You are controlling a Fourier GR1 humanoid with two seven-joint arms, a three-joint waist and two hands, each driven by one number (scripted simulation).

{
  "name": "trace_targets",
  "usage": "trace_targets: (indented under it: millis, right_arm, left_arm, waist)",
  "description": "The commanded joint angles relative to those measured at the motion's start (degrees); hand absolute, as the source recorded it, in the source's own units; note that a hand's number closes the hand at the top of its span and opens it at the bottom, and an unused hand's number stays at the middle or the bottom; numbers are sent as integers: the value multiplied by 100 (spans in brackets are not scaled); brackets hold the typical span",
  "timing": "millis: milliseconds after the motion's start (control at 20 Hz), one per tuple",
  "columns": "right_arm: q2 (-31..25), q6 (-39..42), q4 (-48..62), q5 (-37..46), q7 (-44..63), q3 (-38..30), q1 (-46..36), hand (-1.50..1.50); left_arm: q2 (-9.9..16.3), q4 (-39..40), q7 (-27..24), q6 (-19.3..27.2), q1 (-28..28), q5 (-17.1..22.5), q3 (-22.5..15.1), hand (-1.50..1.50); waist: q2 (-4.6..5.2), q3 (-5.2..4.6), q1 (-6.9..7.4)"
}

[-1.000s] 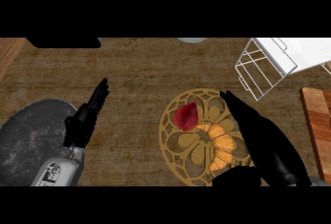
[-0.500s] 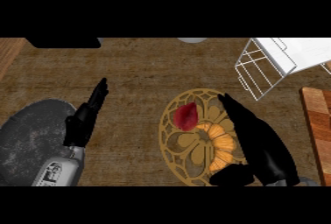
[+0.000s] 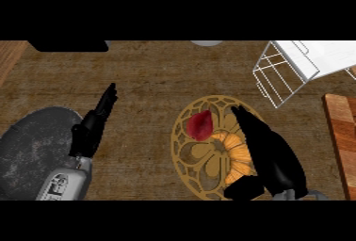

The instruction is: Pick the croissant from the placemat and place it in the tiered shelf

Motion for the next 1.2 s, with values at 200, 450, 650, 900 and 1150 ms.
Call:
trace_targets:
  millis: [200,450,650,900,1150]
  right_arm:
    - [0,541,58,221,-147,-428,299,-150]
    - [435,377,745,631,-468,-451,266,-150]
    - [671,462,668,865,-556,-398,512,-150]
    - [843,627,719,1032,-787,-461,582,-150]
    - [994,538,1202,1266,-1139,-550,617,-150]
  left_arm:
    - [-1,-137,15,-238,120,-55,116,0]
    - [-50,-891,511,-292,345,-119,48,0]
    - [-244,-395,396,-134,100,-282,197,0]
    - [-447,-77,64,-165,62,-416,159,0]
    - [-299,30,-329,-371,220,-400,364,0]
  waist:
    - [-2,1,-9]
    - [-3,2,13]
    - [-2,1,-1]
    - [1,1,-7]
    - [1,1,-1]
